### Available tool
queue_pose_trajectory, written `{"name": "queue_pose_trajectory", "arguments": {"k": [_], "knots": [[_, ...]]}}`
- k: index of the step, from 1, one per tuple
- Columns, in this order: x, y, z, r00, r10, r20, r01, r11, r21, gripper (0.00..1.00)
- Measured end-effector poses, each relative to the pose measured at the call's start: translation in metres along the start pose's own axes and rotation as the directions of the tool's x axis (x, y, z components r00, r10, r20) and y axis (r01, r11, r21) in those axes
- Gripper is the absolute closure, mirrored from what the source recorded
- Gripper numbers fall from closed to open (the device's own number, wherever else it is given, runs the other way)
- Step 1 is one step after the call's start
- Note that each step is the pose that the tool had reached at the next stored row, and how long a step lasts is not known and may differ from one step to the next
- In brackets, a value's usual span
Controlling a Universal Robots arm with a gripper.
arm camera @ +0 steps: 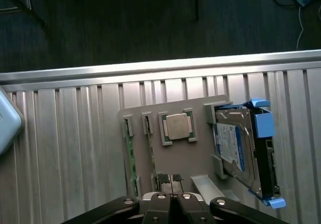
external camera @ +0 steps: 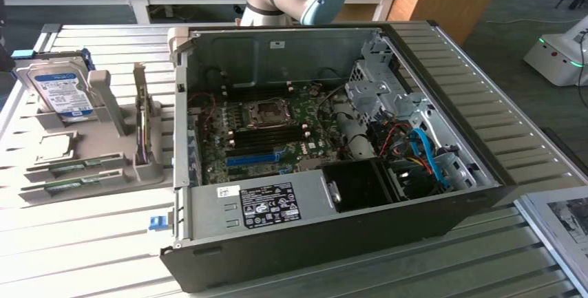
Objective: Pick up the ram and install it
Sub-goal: 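Pick up the ram and move it above insertion slot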
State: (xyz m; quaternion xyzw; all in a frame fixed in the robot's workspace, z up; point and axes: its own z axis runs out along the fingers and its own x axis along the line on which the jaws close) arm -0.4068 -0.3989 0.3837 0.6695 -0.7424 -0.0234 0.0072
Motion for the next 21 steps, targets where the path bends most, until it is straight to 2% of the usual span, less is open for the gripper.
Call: {"name": "queue_pose_trajectory", "arguments": {"k": [4,8,14,17,20,21], "knots": [[0.0,0.0,0.0003,0.9981,-0.061,-0.0027,0.061,0.9981,-0.0013,0.9],[0.0,0.0,0.0005,0.993,-0.118,-0.0051,0.118,0.993,-0.0028,0.9],[0.0,0.0,0.0006,0.9924,-0.123,-0.0053,0.123,0.9925,-0.0026,0.9],[0.0,0.0006,0.0006,0.9923,-0.123,-0.0054,0.123,0.9923,0.0025,0.9],[0.0001,0.0012,0.0007,0.9922,-0.125,-0.0057,0.125,0.9921,0.0147,0.9],[0.0002,0.0012,0.0006,0.9921,-0.125,-0.0059,0.125,0.992,0.017,0.9]]}}
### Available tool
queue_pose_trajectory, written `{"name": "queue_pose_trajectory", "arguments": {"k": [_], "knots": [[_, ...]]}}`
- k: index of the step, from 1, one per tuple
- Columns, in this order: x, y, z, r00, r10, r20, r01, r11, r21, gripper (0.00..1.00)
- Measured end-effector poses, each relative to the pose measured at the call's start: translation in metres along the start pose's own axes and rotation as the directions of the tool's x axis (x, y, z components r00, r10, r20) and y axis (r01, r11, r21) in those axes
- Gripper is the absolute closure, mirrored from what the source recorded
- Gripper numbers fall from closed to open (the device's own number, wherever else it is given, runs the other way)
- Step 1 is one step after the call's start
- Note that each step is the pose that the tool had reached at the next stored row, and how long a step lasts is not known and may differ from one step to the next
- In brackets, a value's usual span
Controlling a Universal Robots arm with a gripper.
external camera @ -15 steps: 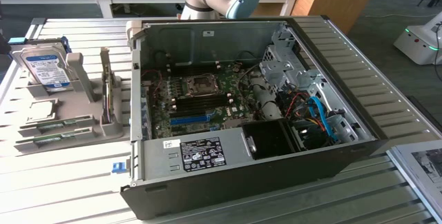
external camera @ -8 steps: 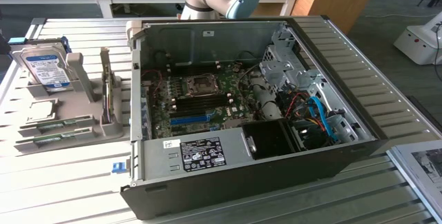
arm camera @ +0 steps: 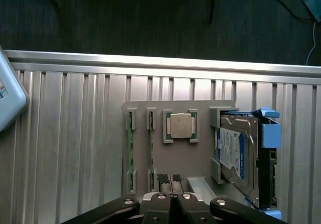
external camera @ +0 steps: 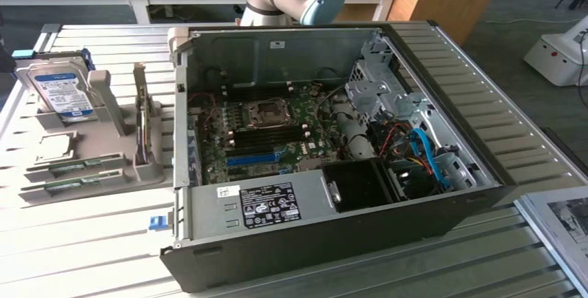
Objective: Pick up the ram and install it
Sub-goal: 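Pick up the ram and move it above insertion slot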
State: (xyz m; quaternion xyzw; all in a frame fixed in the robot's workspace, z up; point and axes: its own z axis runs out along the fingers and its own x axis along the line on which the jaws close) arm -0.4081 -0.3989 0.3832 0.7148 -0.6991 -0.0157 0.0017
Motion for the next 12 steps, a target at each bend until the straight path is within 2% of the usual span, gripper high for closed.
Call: {"name": "queue_pose_trajectory", "arguments": {"k": [6,12], "knots": [[0.0,0.0001,0.0006,1.0,0.0,0.0001,0.0,1.0,0.0005,0.9],[0.0,0.0,0.0054,1.0,0.0,0.0001,0.0,1.0,0.0005,0.9]]}}
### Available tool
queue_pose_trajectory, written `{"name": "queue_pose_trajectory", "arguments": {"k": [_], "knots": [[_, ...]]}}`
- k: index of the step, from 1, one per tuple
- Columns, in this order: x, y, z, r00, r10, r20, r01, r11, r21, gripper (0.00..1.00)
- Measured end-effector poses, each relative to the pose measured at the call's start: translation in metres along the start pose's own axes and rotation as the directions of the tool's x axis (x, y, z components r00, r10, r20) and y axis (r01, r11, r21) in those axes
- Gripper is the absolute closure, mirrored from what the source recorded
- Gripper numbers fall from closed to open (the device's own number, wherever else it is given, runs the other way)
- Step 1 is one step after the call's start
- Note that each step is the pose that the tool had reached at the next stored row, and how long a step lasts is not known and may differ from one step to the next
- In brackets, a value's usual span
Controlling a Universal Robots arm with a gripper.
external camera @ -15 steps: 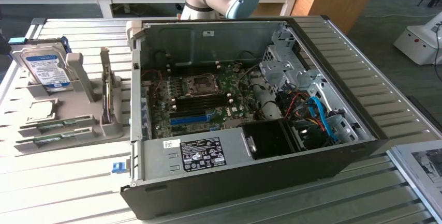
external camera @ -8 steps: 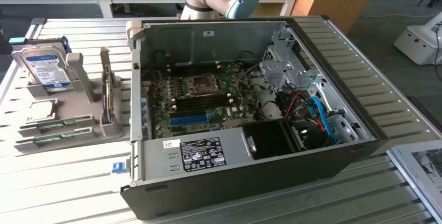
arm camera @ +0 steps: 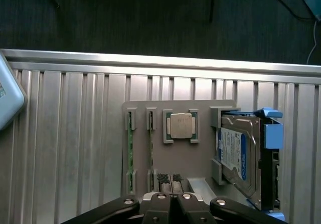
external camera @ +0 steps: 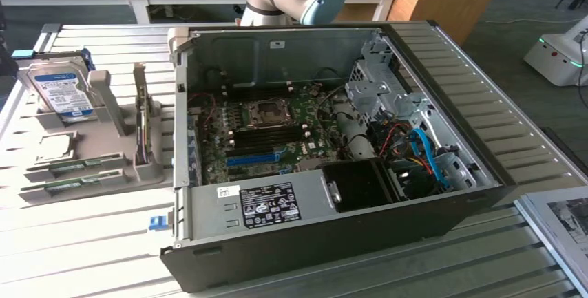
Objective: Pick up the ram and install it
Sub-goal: 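Pick up the ram and move it above insertion slot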
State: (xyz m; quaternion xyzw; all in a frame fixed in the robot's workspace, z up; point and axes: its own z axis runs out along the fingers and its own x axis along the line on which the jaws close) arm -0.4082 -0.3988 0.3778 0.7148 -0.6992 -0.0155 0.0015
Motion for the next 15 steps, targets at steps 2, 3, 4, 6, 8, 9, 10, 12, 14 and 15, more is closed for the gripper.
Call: {"name": "queue_pose_trajectory", "arguments": {"k": [2,3,4,6,8,9,10,12,14,15], "knots": [[0.0,0.0,0.0017,1.0,0.0,-0.0001,0.0,1.0,-0.0001,0.9],[0.0001,0.0,0.0028,1.0,0.0,0.0001,0.0,1.0,-0.0001,0.9],[0.0001,-0.0001,0.0037,1.0,0.0,0.0,0.0,1.0,-0.0001,0.9],[0.0001,-0.0001,0.0053,1.0,0.0,-0.0001,0.0,1.0,-0.0001,0.9],[0.0001,-0.0001,0.0053,1.0,0.0,-0.0002,0.0,1.0,-0.0003,0.9],[0.0001,-0.0001,0.0053,1.0,0.0,-0.0001,0.0,1.0,-0.0003,0.9],[0.0001,-0.0001,0.0054,1.0,0.0,-0.0001,0.0,1.0,-0.0002,0.9],[0.0001,-0.0001,0.0054,1.0,0.0,-0.0001,0.0,1.0,-0.0001,0.9],[0.0001,-0.0001,0.0054,1.0,0.0,-0.0001,0.0,1.0,-0.0001,0.9],[0.0001,-0.0001,0.0054,1.0,0.0,-0.0001,0.0,1.0,-0.0001,0.9]]}}
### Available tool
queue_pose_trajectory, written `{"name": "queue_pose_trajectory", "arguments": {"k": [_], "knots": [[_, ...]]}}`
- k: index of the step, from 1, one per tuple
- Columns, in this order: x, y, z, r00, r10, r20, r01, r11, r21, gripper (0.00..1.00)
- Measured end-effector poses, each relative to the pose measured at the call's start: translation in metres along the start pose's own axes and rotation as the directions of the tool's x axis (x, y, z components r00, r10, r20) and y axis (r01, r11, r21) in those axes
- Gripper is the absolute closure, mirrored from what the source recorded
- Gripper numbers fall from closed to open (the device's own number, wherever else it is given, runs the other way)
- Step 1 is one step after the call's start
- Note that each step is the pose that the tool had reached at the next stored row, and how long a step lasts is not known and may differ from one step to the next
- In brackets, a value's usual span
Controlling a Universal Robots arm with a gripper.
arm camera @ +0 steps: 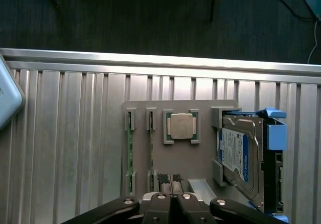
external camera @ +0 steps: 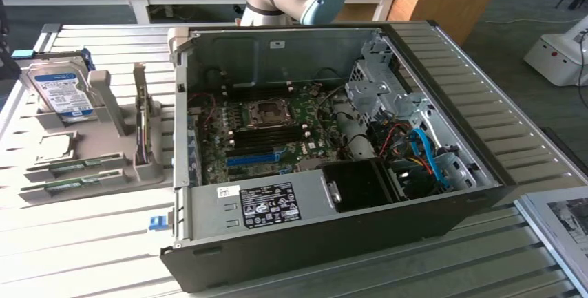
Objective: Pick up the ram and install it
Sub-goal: 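Pick up the ram and move it above insertion slot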
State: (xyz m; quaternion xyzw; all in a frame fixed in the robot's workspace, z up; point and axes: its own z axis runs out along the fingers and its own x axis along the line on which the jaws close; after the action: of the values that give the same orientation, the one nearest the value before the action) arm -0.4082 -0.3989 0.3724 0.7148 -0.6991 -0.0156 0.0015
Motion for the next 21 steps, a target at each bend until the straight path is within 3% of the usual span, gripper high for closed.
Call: {"name": "queue_pose_trajectory", "arguments": {"k": [2,6,21], "knots": [[0.0,0.0,0.0,1.0,0.0,0.0,0.0,1.0,0.0,0.89],[0.0,0.0,0.0,1.0,0.0,0.0,0.0,1.0,0.0,0.7],[0.0073,-0.0001,-0.0001,1.0,0.0,0.0001,0.0,1.0,-0.0022,0.7]]}}
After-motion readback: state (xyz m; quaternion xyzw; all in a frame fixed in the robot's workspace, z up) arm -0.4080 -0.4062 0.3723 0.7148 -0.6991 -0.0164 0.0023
